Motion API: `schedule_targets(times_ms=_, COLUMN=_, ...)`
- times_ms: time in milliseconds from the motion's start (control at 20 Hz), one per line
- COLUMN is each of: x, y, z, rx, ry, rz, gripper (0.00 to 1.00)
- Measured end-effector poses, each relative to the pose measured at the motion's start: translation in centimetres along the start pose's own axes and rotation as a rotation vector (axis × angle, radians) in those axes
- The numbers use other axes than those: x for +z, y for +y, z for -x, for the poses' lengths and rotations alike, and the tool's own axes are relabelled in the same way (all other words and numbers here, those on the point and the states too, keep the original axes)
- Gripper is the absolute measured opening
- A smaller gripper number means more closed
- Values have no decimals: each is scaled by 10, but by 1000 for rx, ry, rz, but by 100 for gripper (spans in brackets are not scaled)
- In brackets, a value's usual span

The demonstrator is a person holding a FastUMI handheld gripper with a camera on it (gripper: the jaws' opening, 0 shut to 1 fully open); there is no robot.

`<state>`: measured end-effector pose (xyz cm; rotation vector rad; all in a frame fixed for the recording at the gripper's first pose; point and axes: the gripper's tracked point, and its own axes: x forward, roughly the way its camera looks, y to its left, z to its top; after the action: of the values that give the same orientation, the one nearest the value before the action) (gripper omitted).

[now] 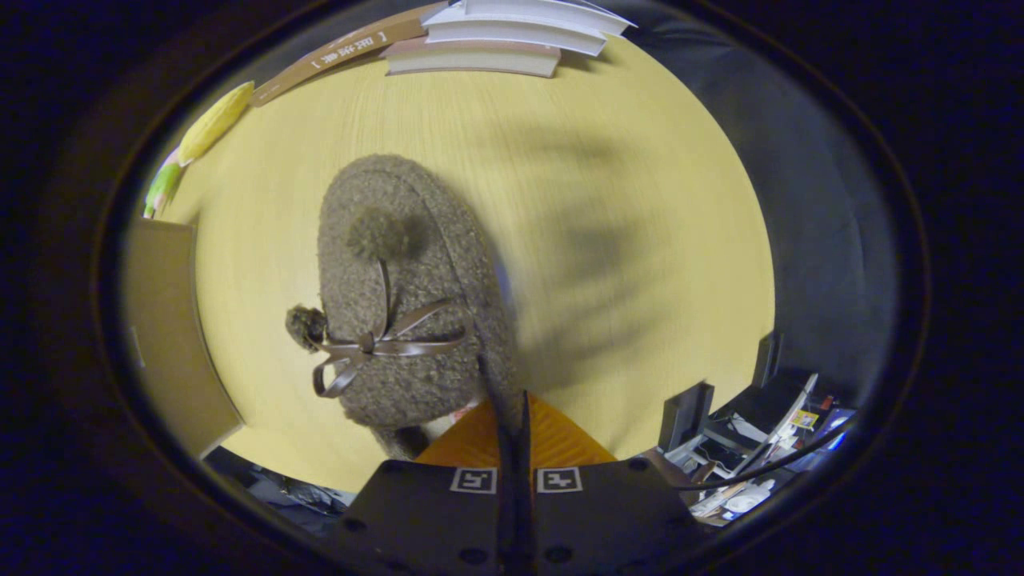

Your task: Open the storage box then place both shoes into the box .Put the left shoe in first, then the right shoe, with the right side of both shoes facing outward in a uniform manner.

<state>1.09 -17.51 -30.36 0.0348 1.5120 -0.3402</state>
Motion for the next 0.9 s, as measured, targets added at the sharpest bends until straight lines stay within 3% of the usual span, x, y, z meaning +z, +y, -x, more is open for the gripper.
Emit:
schedule_targets(times_ms=400, x=-5, y=-4, z=25, rx=-101, ry=-23, rz=25, gripper=4)
schedule_targets(times_ms=750, x=-10, y=-8, z=79, rx=-234, ry=-75, rz=77, gripper=4)
schedule_targets(times_ms=900, x=-8, y=3, z=107, rx=-252, ry=-118, rz=65, gripper=4)
